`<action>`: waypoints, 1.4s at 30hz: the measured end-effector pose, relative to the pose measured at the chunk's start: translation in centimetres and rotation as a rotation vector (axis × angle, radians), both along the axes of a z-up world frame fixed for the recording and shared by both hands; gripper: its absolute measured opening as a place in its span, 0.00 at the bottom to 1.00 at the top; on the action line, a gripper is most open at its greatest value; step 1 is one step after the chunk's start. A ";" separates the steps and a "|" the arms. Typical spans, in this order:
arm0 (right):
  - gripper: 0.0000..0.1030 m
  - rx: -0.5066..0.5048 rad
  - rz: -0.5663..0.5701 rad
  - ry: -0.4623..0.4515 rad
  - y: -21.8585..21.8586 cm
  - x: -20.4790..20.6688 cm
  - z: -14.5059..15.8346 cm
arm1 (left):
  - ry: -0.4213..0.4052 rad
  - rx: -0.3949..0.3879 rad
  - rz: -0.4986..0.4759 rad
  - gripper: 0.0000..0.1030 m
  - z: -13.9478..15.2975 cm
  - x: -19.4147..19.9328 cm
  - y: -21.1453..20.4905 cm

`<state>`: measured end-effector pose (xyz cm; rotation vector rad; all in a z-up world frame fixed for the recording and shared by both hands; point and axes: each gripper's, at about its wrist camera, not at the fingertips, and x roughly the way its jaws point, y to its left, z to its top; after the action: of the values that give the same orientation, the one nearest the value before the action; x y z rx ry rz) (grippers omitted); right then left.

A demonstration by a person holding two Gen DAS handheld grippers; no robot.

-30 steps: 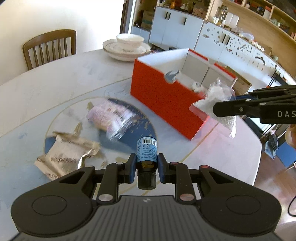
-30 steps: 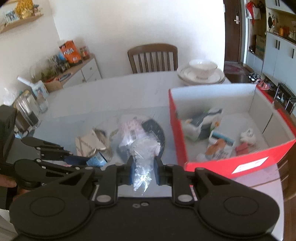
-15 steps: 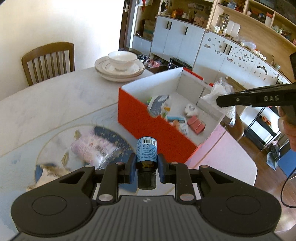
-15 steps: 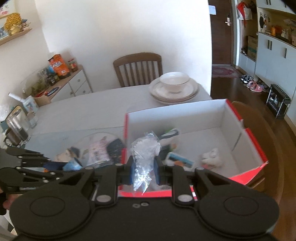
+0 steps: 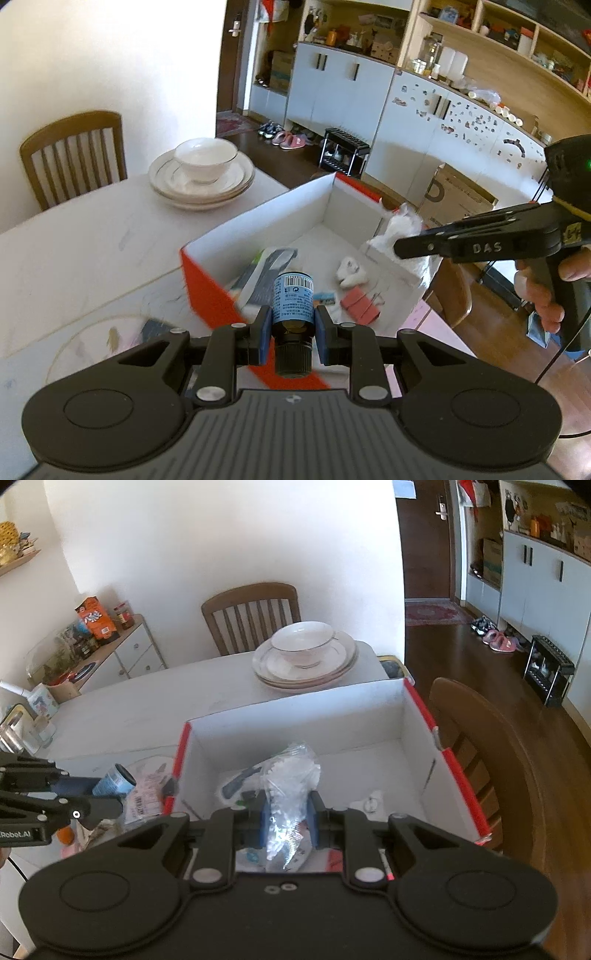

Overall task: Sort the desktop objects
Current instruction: 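Lift and carry the bottle and plastic bag over the red box, then lower the bottle and plastic bag into the box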

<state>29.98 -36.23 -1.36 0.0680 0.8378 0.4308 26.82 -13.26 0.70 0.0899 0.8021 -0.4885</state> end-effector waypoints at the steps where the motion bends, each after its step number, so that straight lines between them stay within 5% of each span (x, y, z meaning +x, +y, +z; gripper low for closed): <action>1: 0.19 -0.001 -0.002 0.001 -0.3 0.3 -0.1 | -0.002 0.004 -0.006 0.22 0.1 0.4 -0.5; 18: 0.19 -0.062 -0.025 0.059 -1.4 6.4 -3.5 | 0.095 0.108 -0.104 0.22 -4.2 6.3 -8.6; 42: 0.19 -0.161 -0.044 0.282 3.3 11.3 -9.2 | 0.251 0.216 -0.124 0.22 -10.4 9.0 -10.3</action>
<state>41.30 -32.92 -10.54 -0.0024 1.1439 0.3145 35.85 -23.57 -9.72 0.2836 1.0990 -0.5351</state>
